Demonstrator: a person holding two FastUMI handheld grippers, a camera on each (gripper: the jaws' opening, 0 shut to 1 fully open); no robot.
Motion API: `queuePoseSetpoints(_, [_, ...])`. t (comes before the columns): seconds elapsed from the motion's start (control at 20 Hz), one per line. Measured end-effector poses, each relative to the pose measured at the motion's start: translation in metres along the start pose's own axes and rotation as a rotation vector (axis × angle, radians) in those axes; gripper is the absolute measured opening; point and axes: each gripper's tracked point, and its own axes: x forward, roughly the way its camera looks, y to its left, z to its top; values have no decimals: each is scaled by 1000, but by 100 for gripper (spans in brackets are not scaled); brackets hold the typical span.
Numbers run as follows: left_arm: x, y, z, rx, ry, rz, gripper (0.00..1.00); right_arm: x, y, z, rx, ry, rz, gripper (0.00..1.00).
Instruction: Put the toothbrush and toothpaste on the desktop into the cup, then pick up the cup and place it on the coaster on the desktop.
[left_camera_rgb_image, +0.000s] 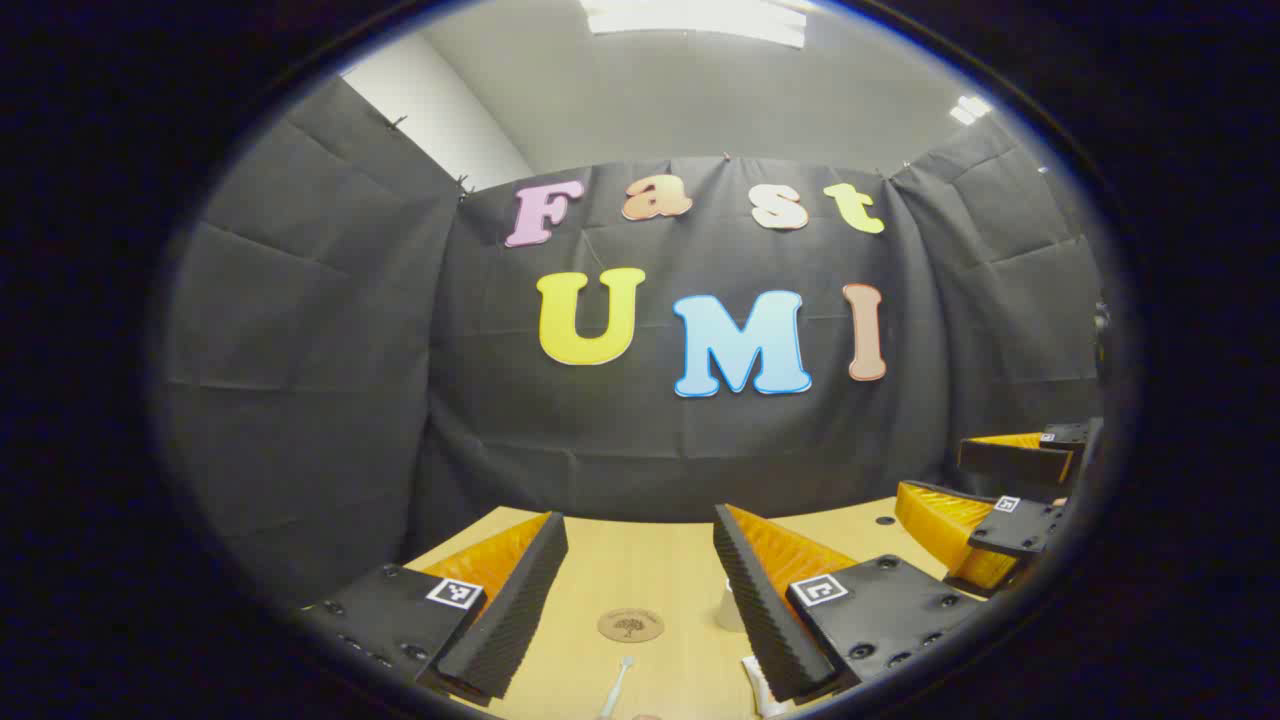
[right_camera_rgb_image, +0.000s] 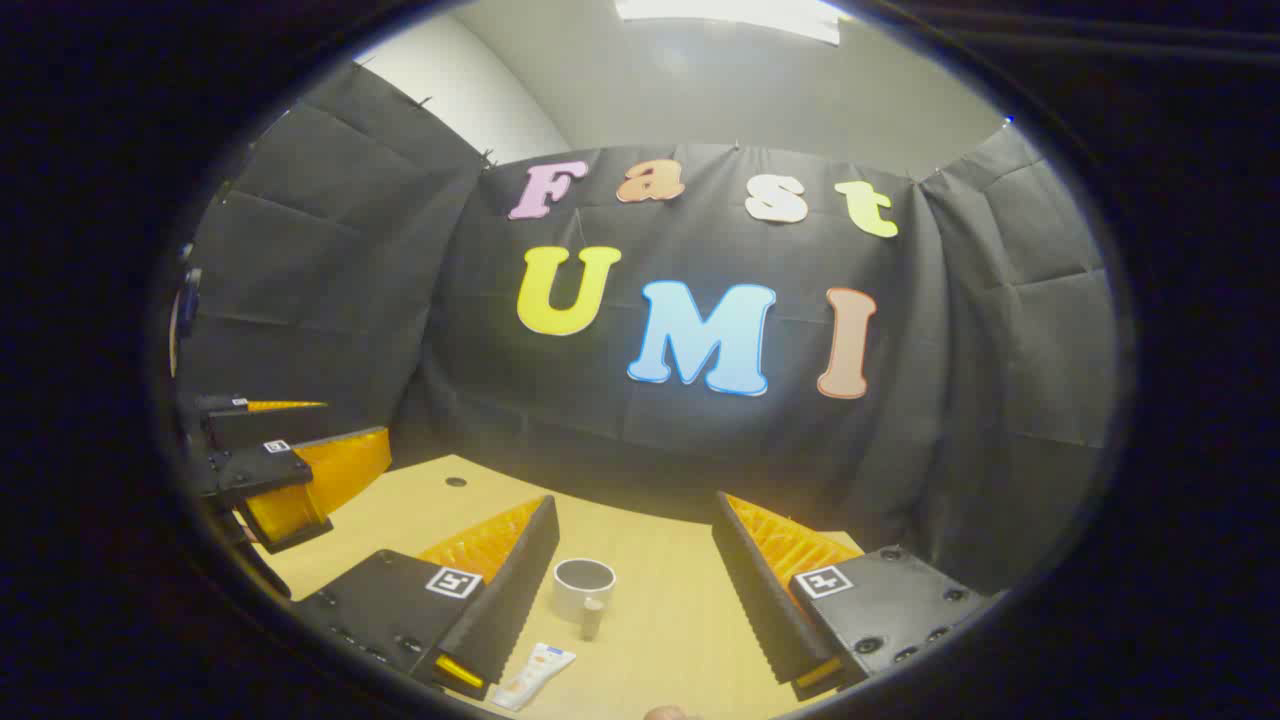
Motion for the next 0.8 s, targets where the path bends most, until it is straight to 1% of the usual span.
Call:
queuePoseSetpoints(0.05, [2, -1, 2, 3, -7, -8, 93, 1, 0, 0, 12, 8, -5, 98])
queuePoseSetpoints(0.15, [8, -6, 2, 1, -8, -28, 94, 3, -2, -2, 30, 16, -18, 99])
queuePoseSetpoints(0.25, [10, -10, -2, -7, 2, -58, 95, 4, -6, -4, 44, 30, -43, 98])
queuePoseSetpoints(0.3, [11, -8, -6, -8, 8, -65, 95, 4, -4, -4, 52, 38, -46, 99])
queuePoseSetpoints(0.4, [14, -7, -13, -18, 29, -81, 94, 7, 1, -7, 60, 60, -46, 98])
queuePoseSetpoints(0.45, [17, -5, -17, -24, 38, -85, 95, 7, 3, -8, 61, 75, -47, 99])
queuePoseSetpoints(0.6, [26, 2, -29, -14, 71, -88, 96, 8, 16, -21, 80, 150, -28, 98])
queuePoseSetpoints(0.65, [30, 2, -33, -11, 80, -103, 94, 8, 20, -25, 87, 176, -21, 98])
queuePoseSetpoints(0.7, [34, 2, -39, -12, 96, -114, 94, 9, 24, -30, 93, 207, -16, 99])
queuePoseSetpoints(0.8, [41, -1, -56, -22, 162, -146, 96, 11, 28, -44, 93, 279, -11, 98])
